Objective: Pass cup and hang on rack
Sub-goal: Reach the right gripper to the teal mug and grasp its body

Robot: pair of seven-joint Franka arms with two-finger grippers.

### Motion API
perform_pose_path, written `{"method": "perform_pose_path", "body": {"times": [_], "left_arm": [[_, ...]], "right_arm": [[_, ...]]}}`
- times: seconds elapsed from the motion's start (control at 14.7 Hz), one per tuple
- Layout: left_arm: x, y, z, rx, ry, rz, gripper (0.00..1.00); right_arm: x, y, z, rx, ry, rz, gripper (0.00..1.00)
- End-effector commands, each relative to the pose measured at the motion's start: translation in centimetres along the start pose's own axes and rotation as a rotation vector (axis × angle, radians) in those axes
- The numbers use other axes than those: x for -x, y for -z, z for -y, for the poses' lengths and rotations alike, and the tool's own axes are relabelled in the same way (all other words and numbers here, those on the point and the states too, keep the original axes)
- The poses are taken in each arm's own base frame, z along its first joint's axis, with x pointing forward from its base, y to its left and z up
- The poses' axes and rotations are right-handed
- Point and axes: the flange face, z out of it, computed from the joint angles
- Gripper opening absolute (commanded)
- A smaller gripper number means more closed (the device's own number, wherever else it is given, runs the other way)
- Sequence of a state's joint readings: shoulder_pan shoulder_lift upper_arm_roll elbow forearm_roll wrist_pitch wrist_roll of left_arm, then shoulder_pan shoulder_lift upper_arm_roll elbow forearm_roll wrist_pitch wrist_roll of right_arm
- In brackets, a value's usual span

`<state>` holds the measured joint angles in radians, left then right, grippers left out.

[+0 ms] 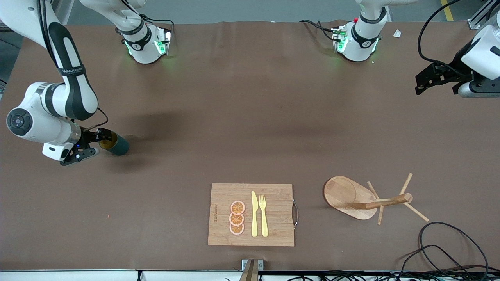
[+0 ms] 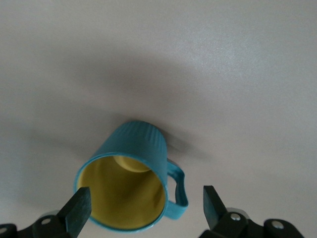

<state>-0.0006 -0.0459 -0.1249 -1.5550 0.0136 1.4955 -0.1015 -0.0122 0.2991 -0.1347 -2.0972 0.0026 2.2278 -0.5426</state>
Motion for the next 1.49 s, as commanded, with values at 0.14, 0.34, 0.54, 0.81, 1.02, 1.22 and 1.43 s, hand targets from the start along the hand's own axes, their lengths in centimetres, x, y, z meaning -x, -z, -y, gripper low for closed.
{"method": "perform_pose_path", "body": {"times": [0.14, 0.34, 0.54, 0.81, 1.02, 1.22, 1.43], "left_arm": [[0.4, 0.5, 0.1, -0.006, -0.006, -0.008, 1.0], [0.5, 0.5, 0.1, -0.006, -0.004, -0.009, 1.0], [0.5, 0.6, 0.1, -0.006, -0.004, -0.011, 1.0], [0.6, 0.9, 0.2, -0.005, 0.0, -0.016, 1.0], [0.6, 0.9, 0.3, -0.005, 0.002, -0.019, 1.0], [0.6, 1.0, 0.3, -0.005, 0.002, -0.02, 1.0], [0.6, 1.0, 0.6, -0.005, 0.008, -0.02, 1.0]], "right_arm": [[1.0, -2.8, -1.3, -0.019, 0.002, 0.0, 1.0], [1.2, -3.7, -1.2, -0.023, 0.001, 0.007, 0.81], [1.3, -4.2, -0.9, -0.016, 0.013, -0.003, 0.21], [1.0, -3.7, -0.5, -0.018, 0.013, 0.001, 0.0], [-0.2, -0.8, 1.8, -0.072, -0.033, 0.024, 0.0], [-1.7, 3.3, 6.0, -0.089, -0.141, 0.046, 0.0], [-3.7, 6.1, 13.9, -0.08, -0.286, 0.045, 0.0]]}}
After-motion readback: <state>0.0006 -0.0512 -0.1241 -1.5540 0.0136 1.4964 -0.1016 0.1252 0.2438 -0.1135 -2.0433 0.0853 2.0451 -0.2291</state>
